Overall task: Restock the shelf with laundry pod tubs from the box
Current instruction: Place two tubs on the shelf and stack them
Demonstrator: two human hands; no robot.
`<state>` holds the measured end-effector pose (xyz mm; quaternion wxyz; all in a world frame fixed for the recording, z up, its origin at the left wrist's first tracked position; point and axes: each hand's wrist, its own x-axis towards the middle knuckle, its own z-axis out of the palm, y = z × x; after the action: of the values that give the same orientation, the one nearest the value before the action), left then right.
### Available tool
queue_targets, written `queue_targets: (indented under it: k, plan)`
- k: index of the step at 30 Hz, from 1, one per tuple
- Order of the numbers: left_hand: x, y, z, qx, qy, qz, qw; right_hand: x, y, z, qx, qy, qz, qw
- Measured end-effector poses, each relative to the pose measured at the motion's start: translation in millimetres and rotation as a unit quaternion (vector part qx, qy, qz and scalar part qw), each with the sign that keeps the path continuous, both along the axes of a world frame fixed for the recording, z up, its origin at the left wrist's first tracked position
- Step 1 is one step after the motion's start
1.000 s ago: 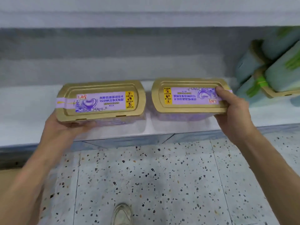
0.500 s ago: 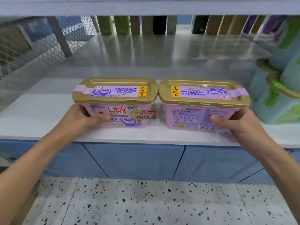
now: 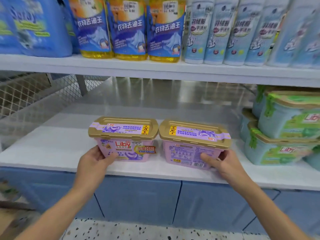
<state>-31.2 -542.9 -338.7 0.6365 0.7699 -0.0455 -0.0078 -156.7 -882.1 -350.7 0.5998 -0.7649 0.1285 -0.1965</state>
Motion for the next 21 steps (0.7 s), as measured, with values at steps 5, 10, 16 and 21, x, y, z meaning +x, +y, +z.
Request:
queue_targets:
  k: [5,10,16,21]
  plan:
    - [-82,-68,19,0.072,0.062,-0.029,0.995,-12,21,5,-0.036,0.001,-0.063,0.997]
    - [-123,-129,30,0.019,0.007,-0.27,0.963,-36,60,-7,0.008,-0.064,-0.158,0.985]
    - [-119,-140,22,-0.075,-0.001,-0.286,0.955,-45,108,-27,-0.024,-0.101,-0.196,0.975]
    - [-99,-126,10,-0.056,-0.003,-0.251,0.966,-51,117,-41,-0.159,-0.134,-0.137,0.969]
